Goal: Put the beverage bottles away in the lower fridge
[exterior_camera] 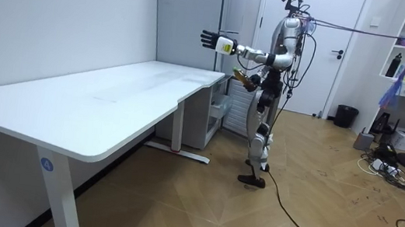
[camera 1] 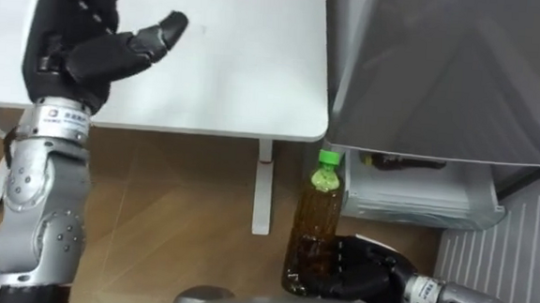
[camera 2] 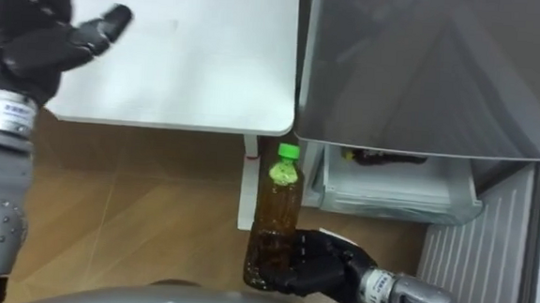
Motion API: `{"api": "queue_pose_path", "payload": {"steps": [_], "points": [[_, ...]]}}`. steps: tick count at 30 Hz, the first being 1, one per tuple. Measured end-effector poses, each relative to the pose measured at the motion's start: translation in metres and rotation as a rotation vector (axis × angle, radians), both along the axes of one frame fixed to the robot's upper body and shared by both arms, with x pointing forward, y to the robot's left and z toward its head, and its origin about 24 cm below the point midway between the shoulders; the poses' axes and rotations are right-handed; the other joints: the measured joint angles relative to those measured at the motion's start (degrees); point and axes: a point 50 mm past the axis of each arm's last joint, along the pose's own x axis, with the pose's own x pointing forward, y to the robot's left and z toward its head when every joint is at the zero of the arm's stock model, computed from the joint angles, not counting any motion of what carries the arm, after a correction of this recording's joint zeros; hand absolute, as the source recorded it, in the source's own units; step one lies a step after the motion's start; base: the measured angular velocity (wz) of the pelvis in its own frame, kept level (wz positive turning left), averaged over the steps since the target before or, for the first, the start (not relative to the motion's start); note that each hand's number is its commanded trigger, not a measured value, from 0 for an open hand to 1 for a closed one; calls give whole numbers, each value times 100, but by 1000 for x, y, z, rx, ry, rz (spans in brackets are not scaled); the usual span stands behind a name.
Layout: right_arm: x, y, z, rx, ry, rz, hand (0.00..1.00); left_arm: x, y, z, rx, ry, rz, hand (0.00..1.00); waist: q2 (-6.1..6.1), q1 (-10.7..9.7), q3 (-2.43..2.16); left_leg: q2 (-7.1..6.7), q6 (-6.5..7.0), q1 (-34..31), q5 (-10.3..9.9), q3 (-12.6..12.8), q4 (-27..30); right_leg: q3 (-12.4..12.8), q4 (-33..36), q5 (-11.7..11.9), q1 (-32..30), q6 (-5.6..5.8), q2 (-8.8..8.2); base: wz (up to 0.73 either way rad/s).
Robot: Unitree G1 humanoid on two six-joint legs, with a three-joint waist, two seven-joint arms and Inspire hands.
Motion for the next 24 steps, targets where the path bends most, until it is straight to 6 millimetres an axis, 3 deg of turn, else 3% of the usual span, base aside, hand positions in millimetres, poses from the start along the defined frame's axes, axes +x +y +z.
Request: {"api": "queue_pose_path", "payload": {"steps": [5, 6, 10, 18, 24], "points": [[-2, -8, 0, -9, -6, -71, 100, -18, 37, -17, -38, 92, 261, 0, 37, 124, 5, 10, 0, 169, 0, 5, -95, 5, -49, -2, 144, 3, 5, -1], [-1, -9, 1, -6, -13, -95, 100, -23, 43, -24, -49, 121, 310, 0, 65, 180, 16, 15, -1, 199, -1, 29, -101, 3, -53, -2, 163, 3, 4, -6], [0, -10, 0, -27, -13, -131, 100, -49, 61, -62, -93, 313, 478, 0, 125, 174, -13, 8, 0, 253, -1, 13, -113, -50, -70, -2, 230, 5, -8, 1], [-9, -8, -12, -69, 48, -206, 100, -97, 71, -128, -162, 660, 684, 0, 97, 168, -54, -15, -6, 309, -2, -43, -108, -138, -150, -7, 360, 4, -6, 6], [-9, -9, -13, -20, 67, -317, 100, -138, 61, -169, -211, 899, 724, 0, 96, 183, -69, -17, -4, 333, -2, -47, -148, -133, -159, -5, 388, 6, -10, -2]]}}
